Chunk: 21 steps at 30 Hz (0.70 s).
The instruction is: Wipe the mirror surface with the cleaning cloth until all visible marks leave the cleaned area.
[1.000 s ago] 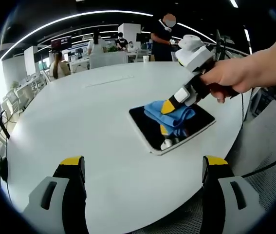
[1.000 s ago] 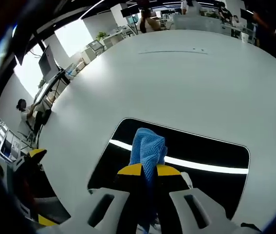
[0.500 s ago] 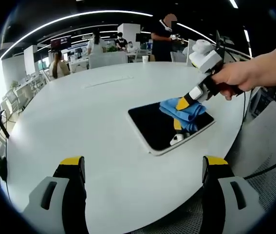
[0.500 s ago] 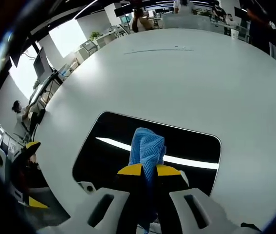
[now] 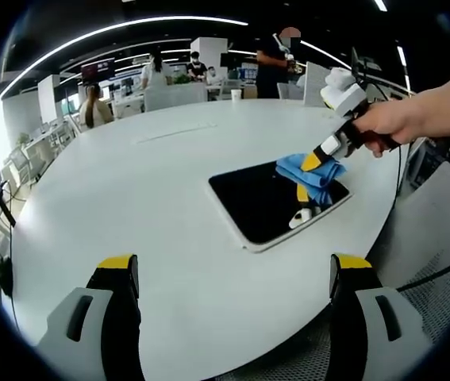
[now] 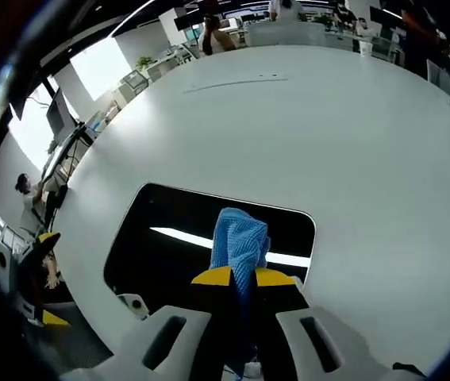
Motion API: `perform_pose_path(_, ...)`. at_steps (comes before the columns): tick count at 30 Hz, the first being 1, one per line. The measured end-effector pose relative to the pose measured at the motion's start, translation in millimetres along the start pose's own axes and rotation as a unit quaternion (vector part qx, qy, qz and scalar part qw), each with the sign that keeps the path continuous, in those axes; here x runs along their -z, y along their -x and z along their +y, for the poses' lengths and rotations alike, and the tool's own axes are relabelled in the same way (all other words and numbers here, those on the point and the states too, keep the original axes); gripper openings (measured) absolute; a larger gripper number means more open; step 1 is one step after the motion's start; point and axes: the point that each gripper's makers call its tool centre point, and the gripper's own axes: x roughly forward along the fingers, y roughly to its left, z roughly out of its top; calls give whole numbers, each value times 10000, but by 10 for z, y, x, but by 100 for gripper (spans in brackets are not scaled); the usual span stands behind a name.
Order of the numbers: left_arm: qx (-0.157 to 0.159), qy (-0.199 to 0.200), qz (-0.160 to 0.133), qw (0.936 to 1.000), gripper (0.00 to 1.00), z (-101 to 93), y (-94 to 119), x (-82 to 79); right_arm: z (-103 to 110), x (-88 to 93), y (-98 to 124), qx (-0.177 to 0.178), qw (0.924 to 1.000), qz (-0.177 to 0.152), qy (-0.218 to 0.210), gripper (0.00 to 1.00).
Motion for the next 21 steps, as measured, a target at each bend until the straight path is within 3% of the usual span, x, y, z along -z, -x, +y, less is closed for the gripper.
perform_pose_path(12, 17, 17, -17, 10000, 99, -12, -4, -6, -266, 77, 114, 235, 9995, 97, -163, 3)
perform_pose_path(21, 9, 44, 2, 10000, 99, -21, -1, -3, -296, 98, 128, 285, 9995, 119, -53, 3)
